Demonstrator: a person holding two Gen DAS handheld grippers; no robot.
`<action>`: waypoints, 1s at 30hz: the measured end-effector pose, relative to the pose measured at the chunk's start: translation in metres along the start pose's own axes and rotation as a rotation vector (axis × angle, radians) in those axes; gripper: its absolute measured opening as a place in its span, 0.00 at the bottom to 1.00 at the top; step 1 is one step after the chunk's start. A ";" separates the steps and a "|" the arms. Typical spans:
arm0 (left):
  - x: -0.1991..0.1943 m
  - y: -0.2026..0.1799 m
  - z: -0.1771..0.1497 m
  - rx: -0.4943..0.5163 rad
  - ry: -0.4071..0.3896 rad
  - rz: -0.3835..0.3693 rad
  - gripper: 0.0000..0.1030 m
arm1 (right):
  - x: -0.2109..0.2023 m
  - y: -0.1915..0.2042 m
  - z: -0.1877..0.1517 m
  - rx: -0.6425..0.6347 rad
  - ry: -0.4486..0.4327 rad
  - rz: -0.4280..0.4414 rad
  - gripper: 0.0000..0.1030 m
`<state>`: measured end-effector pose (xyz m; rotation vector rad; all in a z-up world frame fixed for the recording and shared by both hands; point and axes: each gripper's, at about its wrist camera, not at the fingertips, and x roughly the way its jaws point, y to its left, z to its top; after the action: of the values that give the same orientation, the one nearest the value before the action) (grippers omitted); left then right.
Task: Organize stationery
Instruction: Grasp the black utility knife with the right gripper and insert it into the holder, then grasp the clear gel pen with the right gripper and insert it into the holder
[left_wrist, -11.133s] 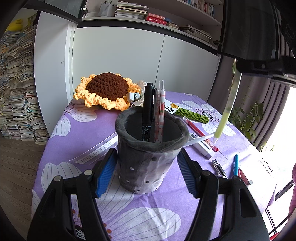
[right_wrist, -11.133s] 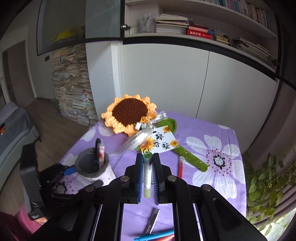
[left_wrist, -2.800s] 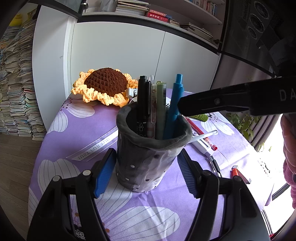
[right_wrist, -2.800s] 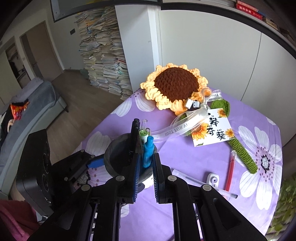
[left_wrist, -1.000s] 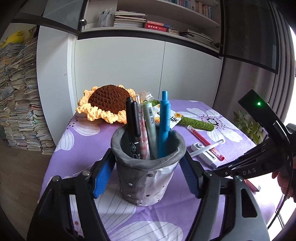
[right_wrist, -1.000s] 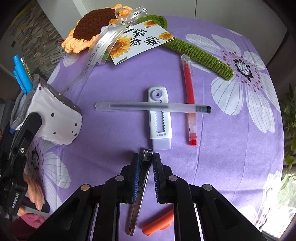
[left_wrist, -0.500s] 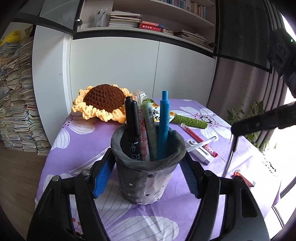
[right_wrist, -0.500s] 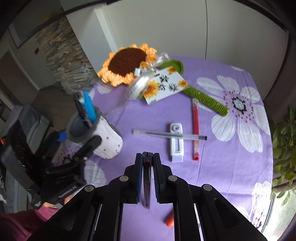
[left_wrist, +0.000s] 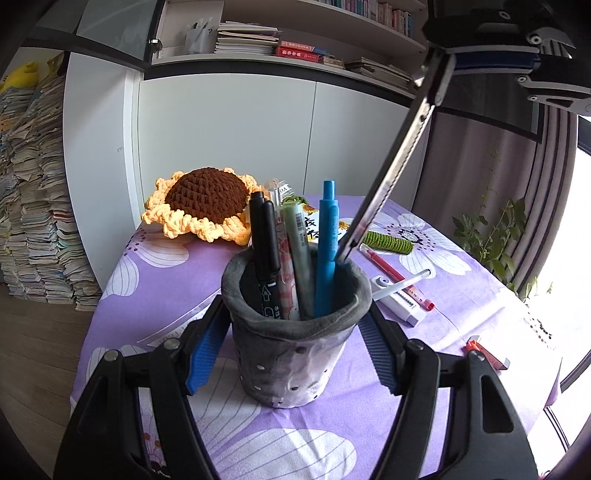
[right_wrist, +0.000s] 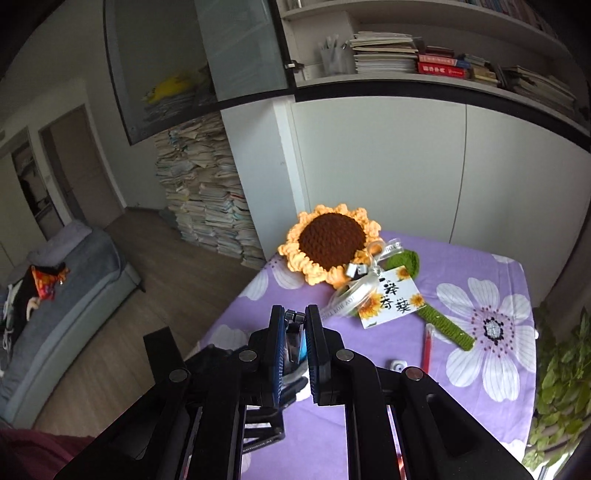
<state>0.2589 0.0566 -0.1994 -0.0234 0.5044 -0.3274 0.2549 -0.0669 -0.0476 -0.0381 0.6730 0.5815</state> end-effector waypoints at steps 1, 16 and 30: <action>0.000 0.000 0.000 0.000 0.000 0.000 0.67 | 0.005 0.000 0.000 -0.004 0.008 0.005 0.12; 0.001 0.001 -0.001 0.007 0.000 0.000 0.67 | 0.084 -0.005 -0.033 -0.006 0.241 0.033 0.12; 0.000 0.000 -0.001 0.008 0.000 0.000 0.67 | 0.061 -0.068 -0.050 0.066 0.302 -0.144 0.12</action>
<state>0.2587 0.0568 -0.2003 -0.0157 0.5030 -0.3292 0.2999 -0.1045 -0.1339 -0.1139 0.9741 0.4176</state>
